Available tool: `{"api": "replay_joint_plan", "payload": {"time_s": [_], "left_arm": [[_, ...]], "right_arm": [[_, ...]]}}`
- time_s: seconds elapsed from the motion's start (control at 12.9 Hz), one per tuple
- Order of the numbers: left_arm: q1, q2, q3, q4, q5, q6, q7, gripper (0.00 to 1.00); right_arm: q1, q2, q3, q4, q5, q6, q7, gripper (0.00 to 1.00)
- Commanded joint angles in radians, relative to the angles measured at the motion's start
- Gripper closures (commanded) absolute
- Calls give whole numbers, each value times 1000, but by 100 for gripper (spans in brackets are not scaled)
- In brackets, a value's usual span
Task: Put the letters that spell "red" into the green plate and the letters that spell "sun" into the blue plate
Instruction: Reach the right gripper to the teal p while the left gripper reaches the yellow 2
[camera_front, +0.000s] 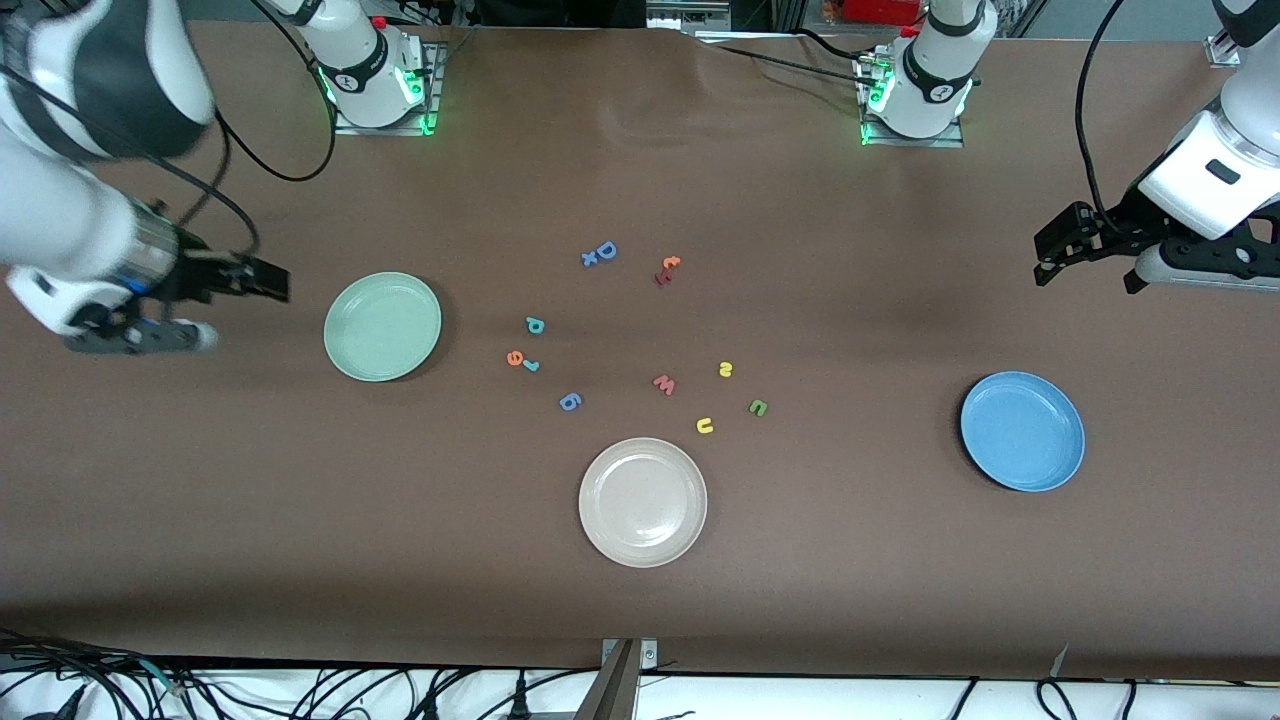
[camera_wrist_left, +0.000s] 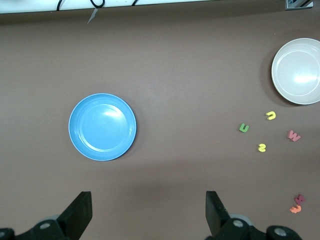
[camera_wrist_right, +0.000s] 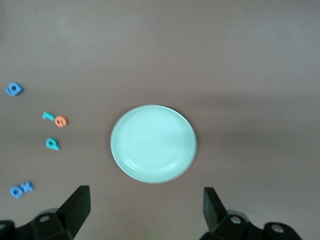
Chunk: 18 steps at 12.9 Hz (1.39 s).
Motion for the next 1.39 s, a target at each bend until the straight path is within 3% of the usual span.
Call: {"api": "replay_joint_plan", "payload": {"time_s": [0.0, 0.31, 0.46, 0.7, 1.01, 1.32], "left_arm": [[-3, 14, -1, 10, -33, -8, 0, 0], [-10, 28, -32, -172, -68, 252, -3, 0], [-42, 37, -32, -254, -130, 354, -45, 0], [-115, 129, -32, -261, -131, 380, -64, 0], [-221, 313, -31, -250, -127, 532, -63, 0], [-284, 404, -31, -248, -133, 635, -121, 0]], "right_arm": [[87, 93, -4, 24, 13, 65, 125, 0], [198, 228, -4, 24, 7, 217, 208, 0], [235, 244, -4, 12, 10, 214, 289, 0], [353, 274, -8, -1, -25, 266, 584, 0], [403, 363, -5, -8, -54, 381, 793, 1], [419, 392, -5, -85, -51, 482, 854, 16]]}}
